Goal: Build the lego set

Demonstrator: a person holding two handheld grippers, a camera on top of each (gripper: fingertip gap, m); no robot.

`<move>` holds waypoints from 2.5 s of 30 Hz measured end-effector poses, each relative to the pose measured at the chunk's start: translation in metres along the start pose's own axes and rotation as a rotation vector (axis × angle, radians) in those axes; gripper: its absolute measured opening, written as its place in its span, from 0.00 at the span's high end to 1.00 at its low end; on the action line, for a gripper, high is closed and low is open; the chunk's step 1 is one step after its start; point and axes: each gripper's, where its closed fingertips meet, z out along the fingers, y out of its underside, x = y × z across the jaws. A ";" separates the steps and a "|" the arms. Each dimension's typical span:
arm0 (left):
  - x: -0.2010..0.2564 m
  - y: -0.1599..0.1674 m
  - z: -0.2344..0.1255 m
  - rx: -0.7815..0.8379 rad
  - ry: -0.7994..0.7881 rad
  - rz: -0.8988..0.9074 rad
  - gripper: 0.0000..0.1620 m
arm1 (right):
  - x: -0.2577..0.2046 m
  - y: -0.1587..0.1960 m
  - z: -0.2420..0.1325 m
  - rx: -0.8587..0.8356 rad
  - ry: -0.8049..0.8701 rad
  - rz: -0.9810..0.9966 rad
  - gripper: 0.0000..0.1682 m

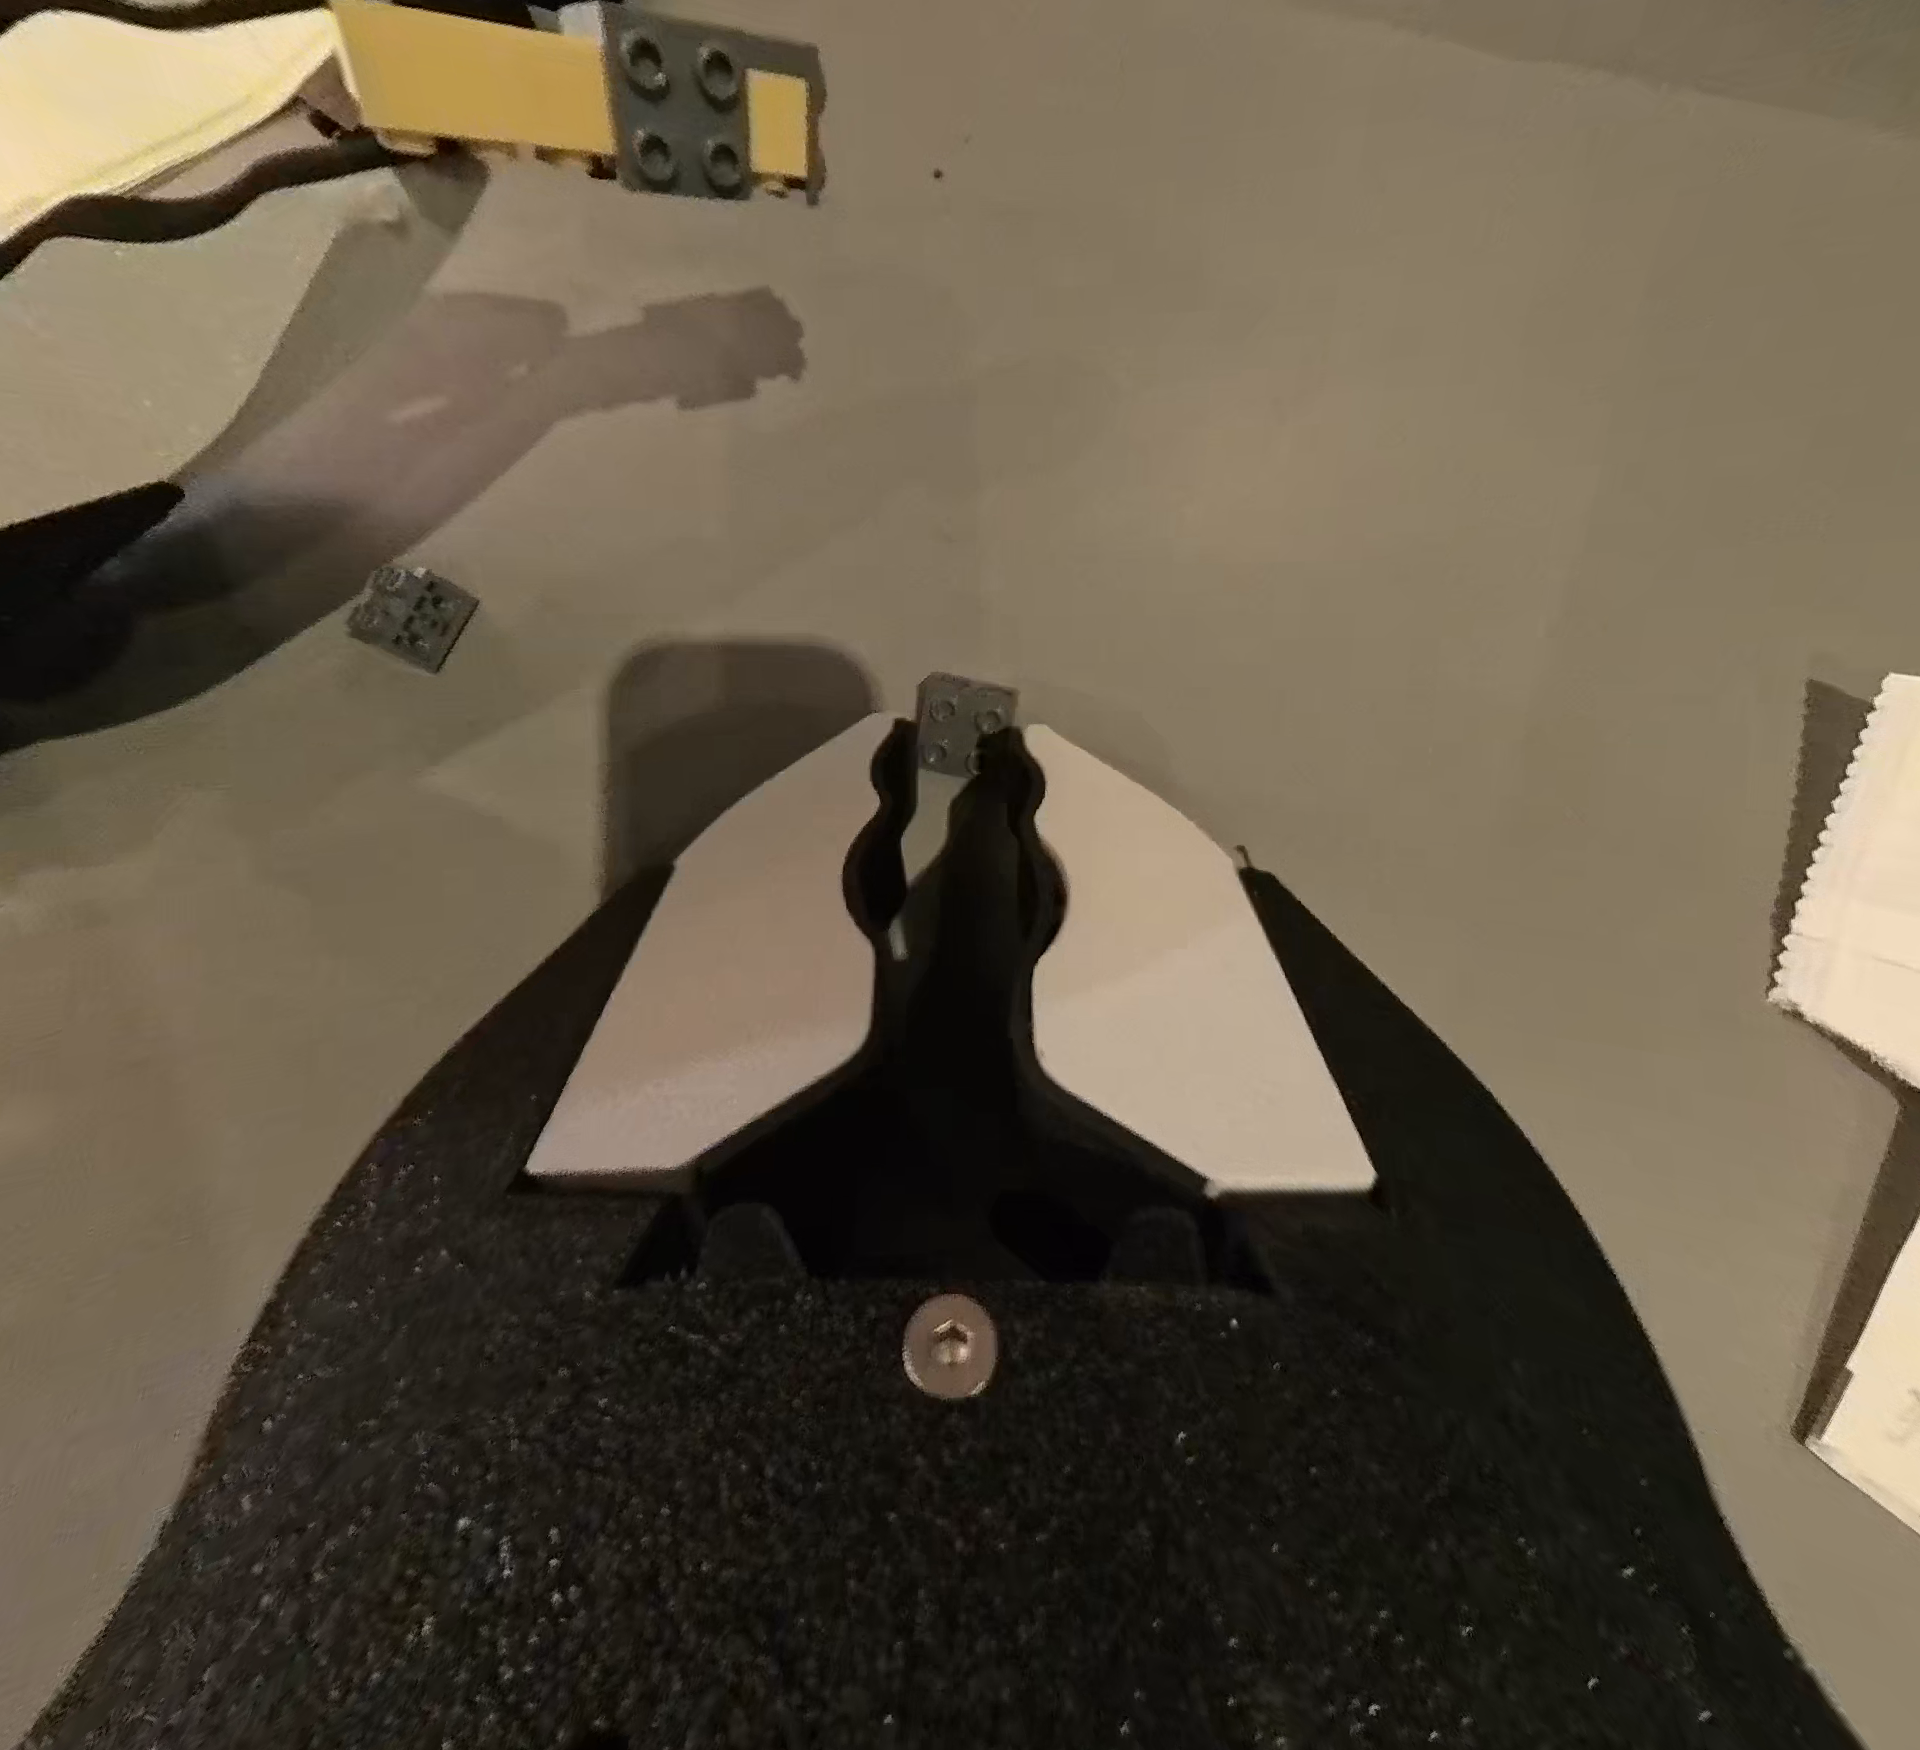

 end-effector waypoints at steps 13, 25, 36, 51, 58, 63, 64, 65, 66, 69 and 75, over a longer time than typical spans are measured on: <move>0.007 -0.006 -0.002 0.009 -0.010 0.157 0.93 | -0.041 -0.075 -0.047 0.481 -0.215 -0.143 0.91; 0.018 -0.026 -0.008 0.056 -0.061 0.422 0.93 | -0.044 -0.064 -0.042 0.486 -0.274 -0.082 0.91; 0.018 -0.029 -0.010 0.085 -0.065 0.381 0.93 | -0.046 -0.064 -0.041 0.468 -0.272 -0.117 0.91; 0.018 -0.030 -0.012 0.105 -0.067 0.364 0.93 | -0.041 -0.063 -0.041 0.419 -0.234 -0.159 0.91; 0.023 -0.031 -0.013 0.121 -0.043 0.384 0.93 | -0.041 -0.057 -0.041 0.313 -0.276 -0.194 0.91; 0.026 -0.032 -0.013 0.129 -0.032 0.393 0.93 | -0.041 -0.052 -0.041 0.195 -0.287 -0.221 0.91; 0.026 -0.032 -0.013 0.129 -0.034 0.393 0.93 | -0.041 -0.052 -0.041 0.179 -0.289 -0.219 0.91; 0.025 -0.032 -0.013 0.129 -0.035 0.391 0.93 | -0.041 -0.052 -0.041 0.168 -0.290 -0.218 0.91; 0.025 -0.032 -0.013 0.129 -0.035 0.390 0.93 | -0.040 -0.052 -0.041 0.156 -0.287 -0.215 0.90; 0.025 -0.032 -0.013 0.128 -0.035 0.390 0.93 | -0.039 -0.053 -0.041 0.140 -0.284 -0.201 0.90; 0.025 -0.032 -0.012 0.127 -0.030 0.383 0.93 | -0.039 -0.054 -0.042 0.139 -0.284 -0.181 0.91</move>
